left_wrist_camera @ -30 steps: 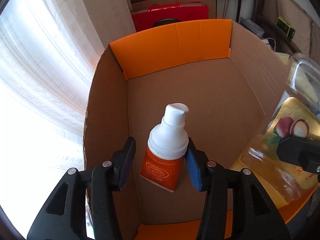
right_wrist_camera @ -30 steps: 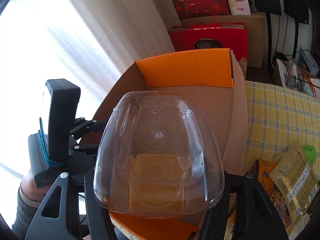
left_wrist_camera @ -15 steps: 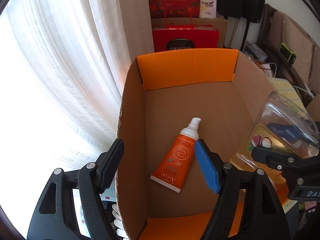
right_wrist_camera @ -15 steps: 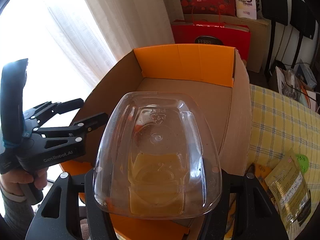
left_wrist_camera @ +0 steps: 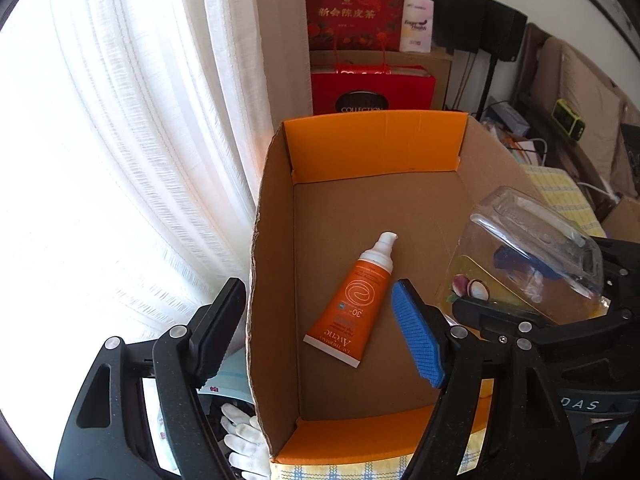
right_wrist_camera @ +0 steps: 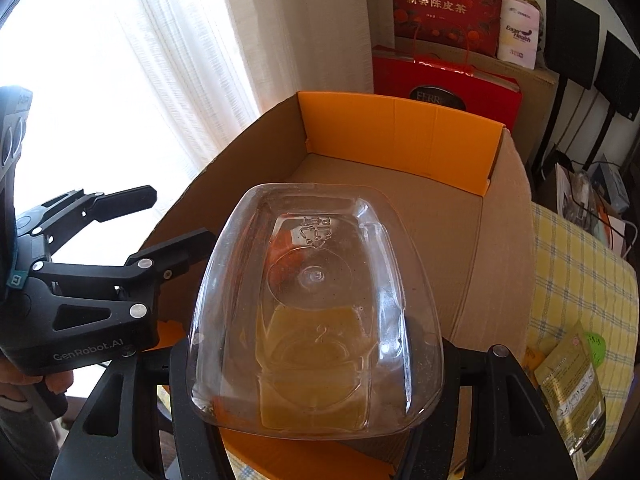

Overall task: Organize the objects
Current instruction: 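Carry the sunscreen tube into the cardboard tray box and open the left tool, then lower the clear container into the tray box and open the right tool, then grasp the white shuttlecock with the right tool and lift it, then grasp the orange ball with the left tool while the right tool holds the shuttlecock, then carry the orange ball into the tray box and open the left tool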

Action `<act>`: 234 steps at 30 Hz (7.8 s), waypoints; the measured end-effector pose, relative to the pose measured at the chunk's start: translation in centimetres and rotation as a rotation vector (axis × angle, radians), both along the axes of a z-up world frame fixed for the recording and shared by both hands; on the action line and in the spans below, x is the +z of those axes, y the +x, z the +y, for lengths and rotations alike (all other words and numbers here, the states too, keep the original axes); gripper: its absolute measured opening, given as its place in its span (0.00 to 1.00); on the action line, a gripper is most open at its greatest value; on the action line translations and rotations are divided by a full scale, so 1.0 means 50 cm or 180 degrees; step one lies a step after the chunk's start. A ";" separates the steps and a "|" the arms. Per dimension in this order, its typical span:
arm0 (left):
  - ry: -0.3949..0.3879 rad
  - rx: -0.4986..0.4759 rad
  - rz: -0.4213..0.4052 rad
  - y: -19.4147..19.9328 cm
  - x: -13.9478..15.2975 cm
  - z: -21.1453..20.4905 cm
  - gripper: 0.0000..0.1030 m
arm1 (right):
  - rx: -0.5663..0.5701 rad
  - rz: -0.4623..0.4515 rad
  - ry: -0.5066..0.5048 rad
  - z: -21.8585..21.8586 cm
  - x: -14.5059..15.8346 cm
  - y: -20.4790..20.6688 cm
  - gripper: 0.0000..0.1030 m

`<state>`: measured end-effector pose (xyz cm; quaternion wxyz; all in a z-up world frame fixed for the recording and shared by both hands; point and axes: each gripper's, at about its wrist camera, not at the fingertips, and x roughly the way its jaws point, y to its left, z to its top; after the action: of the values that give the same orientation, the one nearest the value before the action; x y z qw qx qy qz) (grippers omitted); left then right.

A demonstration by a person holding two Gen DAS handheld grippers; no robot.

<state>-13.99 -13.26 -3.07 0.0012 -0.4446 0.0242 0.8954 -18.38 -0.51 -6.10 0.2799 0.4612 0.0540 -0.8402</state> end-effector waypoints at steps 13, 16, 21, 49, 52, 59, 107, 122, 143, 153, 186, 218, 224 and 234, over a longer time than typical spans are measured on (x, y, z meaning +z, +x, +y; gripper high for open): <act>0.0109 0.0123 0.0001 0.007 -0.003 -0.038 0.74 | -0.0157 -0.0089 0.0017 -0.003 -0.017 -0.029 0.80; 0.0119 0.0106 -0.0014 0.007 -0.005 -0.036 0.74 | -0.0234 0.0140 0.0127 0.013 0.014 -0.027 0.81; 0.0118 0.0035 -0.0033 0.008 -0.008 -0.018 0.75 | -0.0314 0.0381 0.0308 0.039 0.041 -0.030 0.81; 0.0351 -0.0144 -0.0304 -0.024 -0.035 0.032 0.81 | -0.0273 0.0114 0.0228 0.118 0.006 0.058 0.40; 0.0356 -0.0137 -0.0311 -0.024 -0.035 0.031 0.81 | -0.0282 0.0104 0.0179 0.128 0.008 0.062 0.41; 0.0438 -0.0095 -0.0204 -0.007 -0.020 0.033 0.87 | -0.0325 0.0217 0.0108 0.145 0.038 0.081 0.63; 0.0726 -0.1123 0.0064 0.083 0.042 0.376 1.00 | -0.1546 0.0334 0.0032 0.529 0.064 0.170 0.89; 0.0737 -0.1262 -0.0080 0.062 0.032 0.446 1.00 | -0.1491 -0.0040 0.0166 0.579 -0.046 0.146 0.83; 0.0681 -0.1311 -0.0157 0.053 0.028 0.481 1.00 | -0.1314 -0.0089 0.0566 0.574 -0.075 0.177 0.52; 0.0509 -0.1404 -0.0236 0.050 0.009 0.504 0.99 | -0.1619 -0.0017 0.0241 0.634 -0.025 0.211 0.52; -0.0419 -0.1649 -0.0173 0.101 -0.100 0.579 0.69 | -0.1613 0.0140 -0.0101 0.621 0.022 0.255 0.53; 0.0102 -0.1617 0.0042 0.073 -0.013 0.497 0.33 | -0.1515 0.0185 -0.0171 0.596 0.033 0.257 0.53; 0.0469 -0.1595 0.0029 0.065 0.034 0.460 0.33 | -0.1484 0.0209 -0.0201 0.591 0.042 0.258 0.53; 0.0478 -0.1377 0.0175 0.066 0.076 0.393 0.33 | -0.1339 0.0316 -0.0221 0.552 0.076 0.241 0.53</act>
<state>-10.71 6.38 0.72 0.2255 -0.4032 0.0522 0.8854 -6.35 27.08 -2.30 0.1112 0.4105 -0.0586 -0.9032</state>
